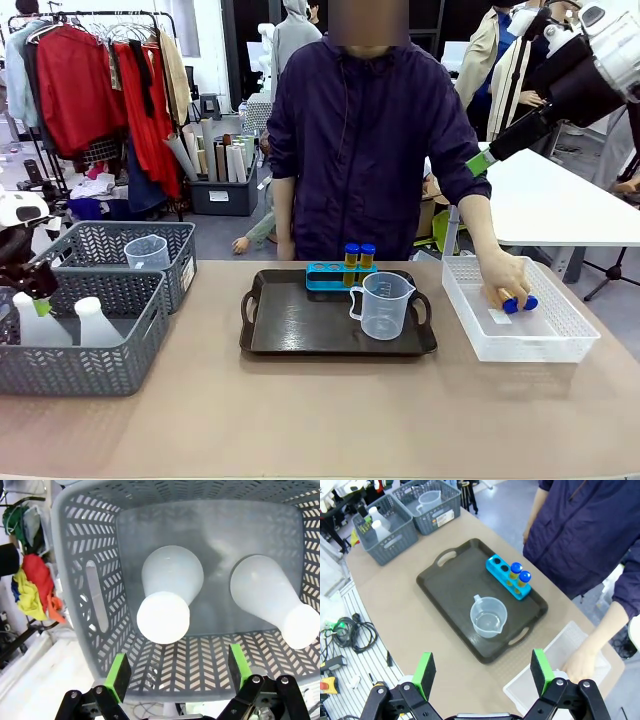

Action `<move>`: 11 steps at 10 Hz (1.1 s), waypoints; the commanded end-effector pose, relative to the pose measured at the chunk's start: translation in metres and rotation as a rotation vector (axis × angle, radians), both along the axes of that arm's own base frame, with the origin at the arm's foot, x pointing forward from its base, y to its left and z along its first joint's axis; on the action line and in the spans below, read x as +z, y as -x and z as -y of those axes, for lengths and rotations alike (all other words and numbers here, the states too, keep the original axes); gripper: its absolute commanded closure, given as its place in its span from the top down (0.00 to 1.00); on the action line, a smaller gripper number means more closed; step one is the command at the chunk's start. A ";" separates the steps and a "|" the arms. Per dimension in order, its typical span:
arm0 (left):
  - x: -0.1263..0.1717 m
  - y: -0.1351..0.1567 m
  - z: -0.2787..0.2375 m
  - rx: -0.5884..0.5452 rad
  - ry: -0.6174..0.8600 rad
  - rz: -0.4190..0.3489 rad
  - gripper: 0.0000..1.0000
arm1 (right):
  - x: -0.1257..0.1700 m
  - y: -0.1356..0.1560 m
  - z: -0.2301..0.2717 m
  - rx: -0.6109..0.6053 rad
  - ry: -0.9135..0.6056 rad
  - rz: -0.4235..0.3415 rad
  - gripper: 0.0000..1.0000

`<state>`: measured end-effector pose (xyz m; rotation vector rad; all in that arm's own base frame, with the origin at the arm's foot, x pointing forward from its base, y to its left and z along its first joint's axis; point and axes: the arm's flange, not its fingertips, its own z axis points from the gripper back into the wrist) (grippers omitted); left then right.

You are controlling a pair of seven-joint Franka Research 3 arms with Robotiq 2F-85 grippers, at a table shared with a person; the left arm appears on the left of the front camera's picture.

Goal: Prepare the laboratory tools.
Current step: Pick up one Small flask and place it on the Handle tray.

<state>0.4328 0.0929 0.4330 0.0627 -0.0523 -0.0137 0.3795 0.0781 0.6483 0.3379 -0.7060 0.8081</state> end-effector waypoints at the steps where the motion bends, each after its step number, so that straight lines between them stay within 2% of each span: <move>1: -0.008 0.000 -0.003 -0.001 0.005 0.025 0.94 | 0.001 0.000 0.000 0.013 -0.021 0.001 1.00; 6: -0.011 -0.003 -0.002 -0.003 0.008 0.030 0.00 | 0.001 0.000 0.000 0.013 -0.021 0.001 1.00; 11: -0.011 -0.005 -0.002 -0.005 0.019 0.043 0.00 | 0.001 0.000 0.000 0.013 -0.021 0.001 1.00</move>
